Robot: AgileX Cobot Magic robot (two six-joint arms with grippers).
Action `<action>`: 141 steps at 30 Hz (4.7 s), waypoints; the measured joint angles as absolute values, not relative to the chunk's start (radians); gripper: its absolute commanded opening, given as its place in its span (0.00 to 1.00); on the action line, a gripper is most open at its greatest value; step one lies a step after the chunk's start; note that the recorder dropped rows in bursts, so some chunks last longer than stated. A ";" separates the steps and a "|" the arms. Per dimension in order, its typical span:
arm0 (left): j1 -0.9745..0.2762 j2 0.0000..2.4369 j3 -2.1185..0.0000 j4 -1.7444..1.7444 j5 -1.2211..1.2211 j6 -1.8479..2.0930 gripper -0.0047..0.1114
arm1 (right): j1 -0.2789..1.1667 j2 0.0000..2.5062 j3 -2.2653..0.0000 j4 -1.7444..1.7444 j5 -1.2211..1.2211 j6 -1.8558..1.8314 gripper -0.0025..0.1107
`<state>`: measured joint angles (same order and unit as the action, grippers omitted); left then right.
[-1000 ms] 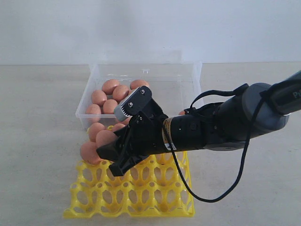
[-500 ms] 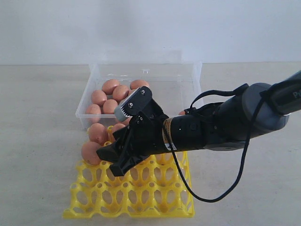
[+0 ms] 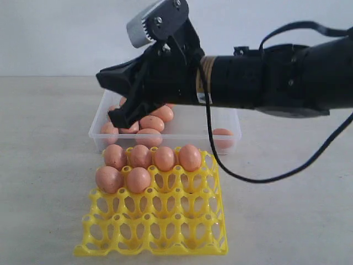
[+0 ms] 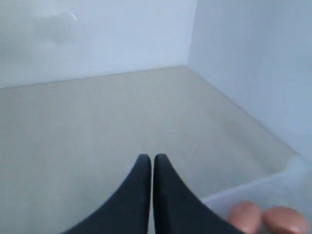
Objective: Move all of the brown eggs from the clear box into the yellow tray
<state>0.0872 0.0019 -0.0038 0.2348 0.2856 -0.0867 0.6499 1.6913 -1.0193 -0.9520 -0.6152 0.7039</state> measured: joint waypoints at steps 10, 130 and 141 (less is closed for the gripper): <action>0.087 0.002 -0.004 0.235 0.286 -0.087 0.23 | 0.589 1.891 -1.491 -0.412 0.648 -0.047 0.02; 0.087 0.002 -0.004 0.235 0.286 -0.087 0.23 | 0.441 2.293 -1.862 0.019 1.211 -0.007 0.61; 0.087 0.002 -0.004 0.235 0.286 -0.087 0.23 | 0.441 2.343 -1.863 0.007 1.203 0.046 0.25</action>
<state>0.0872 0.0019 -0.0038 0.2348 0.2856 -0.0867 0.4406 2.3433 -1.8632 0.0074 1.2031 0.0456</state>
